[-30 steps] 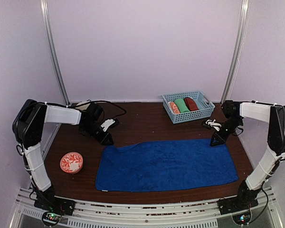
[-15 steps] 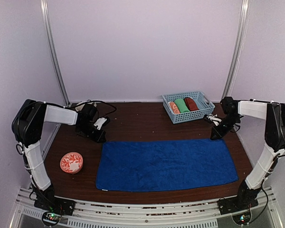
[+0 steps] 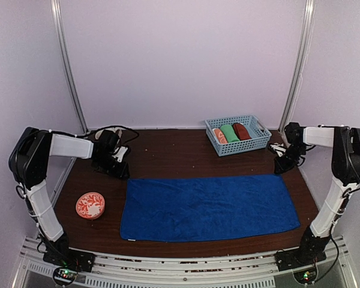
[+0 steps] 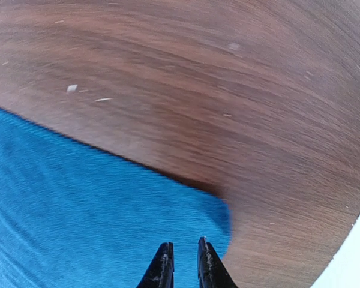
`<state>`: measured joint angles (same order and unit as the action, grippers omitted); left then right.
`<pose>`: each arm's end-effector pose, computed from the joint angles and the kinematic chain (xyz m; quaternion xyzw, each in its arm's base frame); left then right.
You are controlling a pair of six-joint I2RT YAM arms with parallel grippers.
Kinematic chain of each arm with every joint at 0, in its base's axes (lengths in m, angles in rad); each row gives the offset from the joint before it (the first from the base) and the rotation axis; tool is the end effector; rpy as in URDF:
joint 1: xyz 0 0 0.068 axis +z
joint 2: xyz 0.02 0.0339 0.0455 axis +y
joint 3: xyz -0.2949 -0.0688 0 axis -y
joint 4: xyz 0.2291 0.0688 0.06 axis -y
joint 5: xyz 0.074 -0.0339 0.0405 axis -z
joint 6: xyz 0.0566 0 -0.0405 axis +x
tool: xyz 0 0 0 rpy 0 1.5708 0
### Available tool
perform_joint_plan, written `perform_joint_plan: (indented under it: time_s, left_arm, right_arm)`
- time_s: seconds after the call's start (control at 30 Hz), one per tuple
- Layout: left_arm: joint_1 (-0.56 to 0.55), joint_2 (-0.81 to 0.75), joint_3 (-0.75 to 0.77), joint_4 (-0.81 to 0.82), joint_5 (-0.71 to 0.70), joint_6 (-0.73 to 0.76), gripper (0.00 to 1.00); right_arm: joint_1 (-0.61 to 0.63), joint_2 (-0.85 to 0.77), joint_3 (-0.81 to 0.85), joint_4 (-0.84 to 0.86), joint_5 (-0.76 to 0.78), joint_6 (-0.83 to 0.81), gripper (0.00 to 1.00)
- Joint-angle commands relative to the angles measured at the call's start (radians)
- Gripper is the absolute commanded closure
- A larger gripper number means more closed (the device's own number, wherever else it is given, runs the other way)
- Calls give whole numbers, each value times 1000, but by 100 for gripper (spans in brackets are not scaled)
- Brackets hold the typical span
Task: Roll the towels
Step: Smooth out the towel at the center of the board, then pick up the towel from the center of the board.
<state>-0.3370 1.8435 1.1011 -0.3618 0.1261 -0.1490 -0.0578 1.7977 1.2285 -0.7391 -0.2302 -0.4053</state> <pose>0.3443 -0.1282 0.1706 0.1056 0.9653 -0.1150 0.2092 0.3453 -0.0070 0.2032 -0.1851 0.9674 0.0810 0.1527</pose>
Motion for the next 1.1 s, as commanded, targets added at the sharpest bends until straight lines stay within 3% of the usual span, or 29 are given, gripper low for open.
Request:
perform_joint_plan:
  time_s: [0.0, 0.17, 0.23, 0.47, 1.07]
  left_arm:
    - [14, -25, -9, 26, 29, -18, 64]
    - [14, -92, -64, 114, 62, -24, 43]
    - [14, -98, -77, 132, 76, -23, 41]
    - [14, -43, -43, 95, 137, -16, 43]
    - [14, -46, -51, 110, 122, -35, 45]
  right_arm:
    - [-24, 26, 41, 21, 65, 42, 85]
    - [-45, 62, 73, 28, 88, 55, 83]
    - [-46, 81, 88, 28, 85, 49, 83]
    - [-48, 135, 130, 2, 64, 28, 82]
    - [-48, 160, 109, 18, 50, 22, 78]
